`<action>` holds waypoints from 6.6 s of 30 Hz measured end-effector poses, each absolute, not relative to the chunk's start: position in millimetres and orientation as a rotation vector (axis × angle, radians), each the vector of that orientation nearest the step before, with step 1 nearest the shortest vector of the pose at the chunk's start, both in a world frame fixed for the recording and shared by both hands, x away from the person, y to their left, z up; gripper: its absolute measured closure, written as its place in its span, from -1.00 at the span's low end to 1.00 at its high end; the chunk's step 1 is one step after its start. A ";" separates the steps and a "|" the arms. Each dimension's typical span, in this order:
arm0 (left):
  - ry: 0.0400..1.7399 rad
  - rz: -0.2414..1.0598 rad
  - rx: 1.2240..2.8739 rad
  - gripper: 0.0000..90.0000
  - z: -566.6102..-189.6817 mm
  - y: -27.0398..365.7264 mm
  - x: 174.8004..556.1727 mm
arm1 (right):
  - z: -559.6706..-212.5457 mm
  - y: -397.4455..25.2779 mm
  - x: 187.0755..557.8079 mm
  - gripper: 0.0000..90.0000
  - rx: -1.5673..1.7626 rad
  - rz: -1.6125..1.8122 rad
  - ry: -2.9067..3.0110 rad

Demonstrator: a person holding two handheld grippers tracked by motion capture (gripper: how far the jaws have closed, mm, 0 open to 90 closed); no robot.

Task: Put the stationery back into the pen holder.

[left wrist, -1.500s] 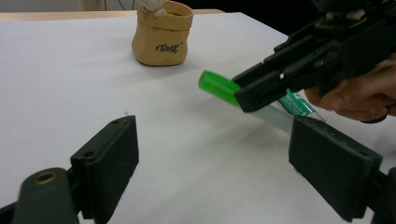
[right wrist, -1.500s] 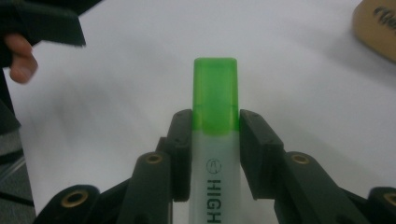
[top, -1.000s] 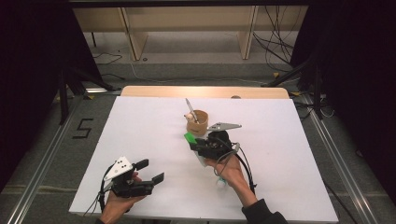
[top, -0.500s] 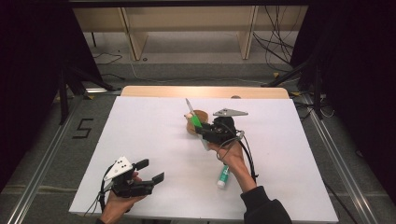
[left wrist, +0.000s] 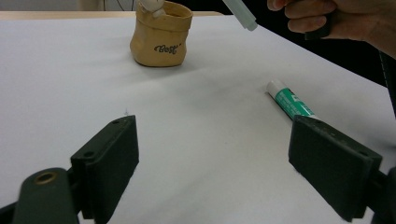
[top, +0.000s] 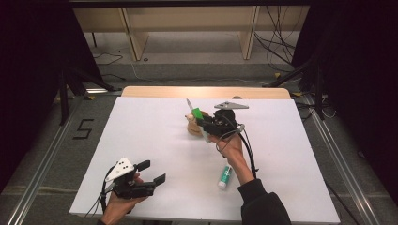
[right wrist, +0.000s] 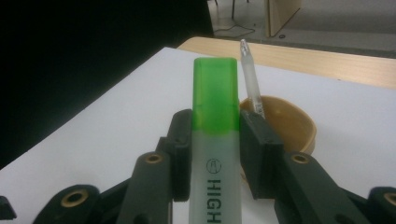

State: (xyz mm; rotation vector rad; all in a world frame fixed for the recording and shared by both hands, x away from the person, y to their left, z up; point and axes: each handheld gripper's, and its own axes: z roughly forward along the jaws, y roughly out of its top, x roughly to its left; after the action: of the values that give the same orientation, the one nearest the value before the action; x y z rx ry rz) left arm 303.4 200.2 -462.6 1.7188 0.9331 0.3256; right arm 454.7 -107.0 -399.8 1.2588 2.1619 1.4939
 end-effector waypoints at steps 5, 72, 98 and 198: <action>0.934 0.325 1.718 -0.65 -462.4 200.3 303.3 | -397.8 -106.7 458.5 0.50 1.265 1.494 2.147; 0.922 0.319 1.700 -0.65 -460.9 200.1 302.9 | -403.3 -81.6 525.0 0.50 1.299 1.399 2.014; 0.921 0.310 1.703 -0.65 -462.1 199.9 303.5 | -415.7 -75.4 534.9 0.49 1.312 1.384 2.012; 0.929 0.300 1.732 -0.65 -464.1 195.4 303.9 | -392.1 -141.7 456.6 -0.32 1.184 1.400 2.105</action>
State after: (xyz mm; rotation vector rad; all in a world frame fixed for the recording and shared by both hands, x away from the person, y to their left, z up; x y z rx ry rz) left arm 303.9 195.4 -464.1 1.7320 0.9290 0.3002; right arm 456.6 -141.7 -392.1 1.1842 2.1048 1.4001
